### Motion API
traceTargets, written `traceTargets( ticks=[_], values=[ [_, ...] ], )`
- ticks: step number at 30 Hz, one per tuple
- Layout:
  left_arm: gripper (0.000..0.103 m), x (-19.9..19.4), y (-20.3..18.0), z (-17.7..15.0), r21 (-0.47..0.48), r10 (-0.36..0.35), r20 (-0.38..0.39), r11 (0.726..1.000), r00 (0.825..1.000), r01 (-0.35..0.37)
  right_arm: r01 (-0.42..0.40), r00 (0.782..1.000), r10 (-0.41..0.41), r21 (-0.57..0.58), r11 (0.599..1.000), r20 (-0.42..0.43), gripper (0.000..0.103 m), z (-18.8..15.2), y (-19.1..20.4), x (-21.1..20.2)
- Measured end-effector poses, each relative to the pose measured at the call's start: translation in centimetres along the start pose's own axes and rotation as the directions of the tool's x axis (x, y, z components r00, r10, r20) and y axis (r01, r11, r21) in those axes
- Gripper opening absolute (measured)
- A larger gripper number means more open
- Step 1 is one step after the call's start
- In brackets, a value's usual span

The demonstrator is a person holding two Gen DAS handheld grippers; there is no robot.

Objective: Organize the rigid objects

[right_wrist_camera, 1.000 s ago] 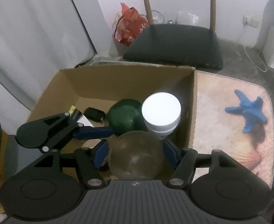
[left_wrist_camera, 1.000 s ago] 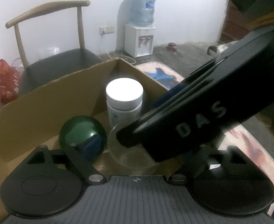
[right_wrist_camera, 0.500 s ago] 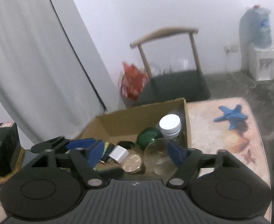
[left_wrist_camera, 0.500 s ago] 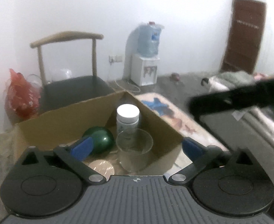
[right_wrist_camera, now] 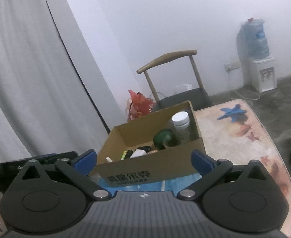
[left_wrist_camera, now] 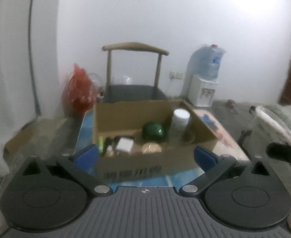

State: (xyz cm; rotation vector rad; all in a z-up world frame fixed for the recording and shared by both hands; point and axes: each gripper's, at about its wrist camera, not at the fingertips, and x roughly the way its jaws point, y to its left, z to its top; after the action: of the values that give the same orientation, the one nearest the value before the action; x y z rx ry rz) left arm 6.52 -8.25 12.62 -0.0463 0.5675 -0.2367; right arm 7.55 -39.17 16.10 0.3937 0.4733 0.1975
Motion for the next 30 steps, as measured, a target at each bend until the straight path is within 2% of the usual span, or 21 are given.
traceTargets(
  ticks=[3, 5, 8, 13, 15, 18, 20, 23, 26, 30],
  values=[
    [0.103, -0.3, 0.2, -1.5, -0.004, 0.090, -0.030, 0.996, 0.996, -0.090, 0.033, 0.999, -0.033, -0.023, 0.999, -0.011, 0.103, -1.0, 0.7, -0.5],
    [0.103, 0.0, 0.0, -2.3, 0.025, 0.157, -0.040, 0.987, 0.987, -0.156, 0.064, 0.998, -0.065, -0.044, 0.997, -0.021, 0.103, -1.8, 1.1, -0.6],
    [0.103, 0.8, -0.3, -3.5, 0.051, 0.219, -0.067, 0.975, 0.974, -0.216, 0.099, 0.994, -0.102, -0.067, 0.993, -0.048, 0.103, -2.7, 1.5, -0.5],
    [0.103, 2.4, -0.3, -4.0, 0.021, 0.169, -0.121, 0.986, 0.978, -0.167, 0.167, 0.983, -0.175, -0.129, 0.978, -0.055, 0.103, -3.3, 2.3, -0.2],
    [0.103, 3.2, -0.7, -4.0, 0.032, 0.150, -0.100, 0.989, 0.984, -0.147, 0.190, 0.978, -0.199, -0.149, 0.970, -0.052, 0.103, -3.3, 2.5, 0.1],
    [0.103, 4.0, -1.8, -4.0, 0.092, 0.159, -0.052, 0.984, 0.986, -0.154, 0.226, 0.970, -0.237, -0.168, 0.960, -0.050, 0.103, -3.2, 2.5, 0.5],
    [0.103, 4.7, -2.3, -3.8, 0.109, 0.152, -0.039, 0.983, 0.988, -0.147, 0.276, 0.956, -0.289, -0.188, 0.943, -0.046, 0.103, -3.1, 2.6, 1.1],
    [0.103, 5.8, -2.4, -3.2, 0.092, 0.128, -0.051, 0.988, 0.990, -0.123, 0.336, 0.936, -0.350, -0.212, 0.918, -0.030, 0.103, -2.8, 2.6, 1.8],
    [0.103, 6.8, -2.2, -2.8, 0.085, 0.142, -0.055, 0.987, 0.988, -0.137, 0.369, 0.923, -0.383, -0.223, 0.902, -0.024, 0.103, -2.5, 2.6, 2.8],
    [0.103, 7.9, -1.5, -2.3, 0.082, 0.158, -0.066, 0.985, 0.985, -0.153, 0.388, 0.916, -0.401, -0.233, 0.892, -0.008, 0.103, -2.0, 2.5, 3.9]
  ],
)
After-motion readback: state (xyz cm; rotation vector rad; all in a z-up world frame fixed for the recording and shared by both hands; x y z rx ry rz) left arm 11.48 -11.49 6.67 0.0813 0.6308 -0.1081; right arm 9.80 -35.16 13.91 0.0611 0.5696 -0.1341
